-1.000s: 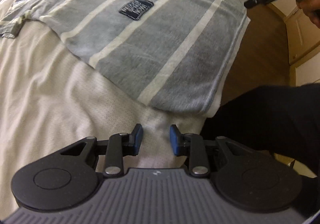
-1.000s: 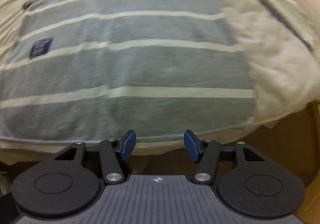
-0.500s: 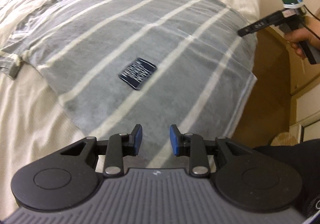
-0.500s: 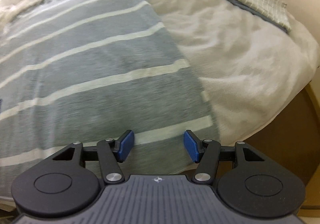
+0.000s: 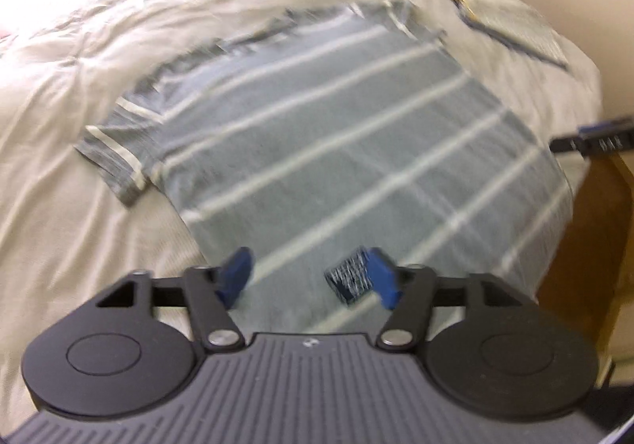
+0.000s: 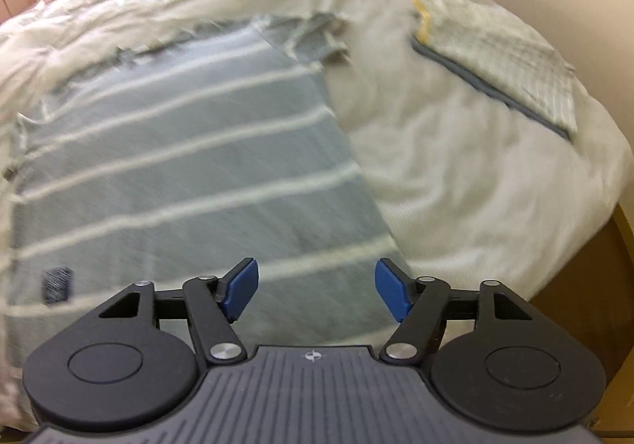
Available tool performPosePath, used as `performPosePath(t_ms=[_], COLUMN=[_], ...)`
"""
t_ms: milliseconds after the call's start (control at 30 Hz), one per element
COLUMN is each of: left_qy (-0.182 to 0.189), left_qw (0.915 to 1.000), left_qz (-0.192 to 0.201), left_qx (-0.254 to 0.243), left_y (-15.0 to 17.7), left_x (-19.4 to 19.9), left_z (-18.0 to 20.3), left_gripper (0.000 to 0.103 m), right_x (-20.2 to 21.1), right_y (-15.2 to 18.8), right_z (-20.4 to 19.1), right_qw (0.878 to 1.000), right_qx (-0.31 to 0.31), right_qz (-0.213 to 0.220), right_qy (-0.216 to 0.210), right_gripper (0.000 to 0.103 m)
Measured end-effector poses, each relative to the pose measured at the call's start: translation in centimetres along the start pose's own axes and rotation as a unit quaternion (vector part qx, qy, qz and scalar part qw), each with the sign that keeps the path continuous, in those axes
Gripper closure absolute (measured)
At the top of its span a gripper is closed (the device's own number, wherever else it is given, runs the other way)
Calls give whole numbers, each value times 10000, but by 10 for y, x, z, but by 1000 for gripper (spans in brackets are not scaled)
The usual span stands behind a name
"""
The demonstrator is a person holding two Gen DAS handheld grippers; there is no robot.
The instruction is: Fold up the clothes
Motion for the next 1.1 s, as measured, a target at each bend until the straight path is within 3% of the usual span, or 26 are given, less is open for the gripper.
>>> performPosePath(t_ms=[267,367,700,800,1100], left_qy=[-68,-30,108,81,162], left_qw=[9964,9944,9946,9961,9971], left_qz=[248,357,476,565,532], left_qx=[813,993,912,677,514], left_y=[-32,-31,8,23,50], left_x=[28,44,103,123,145], left_z=[-19,-33,-74,-78,-75], left_gripper=[5,1,1,1,1], right_x=[38,58,121,138,173], right_y=[-33,-37,-4,14,60], right_z=[-50,-72,-151,-172,-199], right_qw=[9996,9991,9973,9972,9985], right_qx=[-114,-67,-227,-274,-216], right_qz=[204,380,696,690,512], right_qy=[-185,-165,-75,-87,6], right_gripper=[29,25,23,16,12])
Point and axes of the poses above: each gripper's, at about its wrist camera, not at the fingertips, and x roughly against the way its jaws point, z to its right, y to its underside, the point moved 6 cm from there along -x, roughly the way its jaws point, and after that the axes turned 6 degrees about -y, right-handed, at the moved point
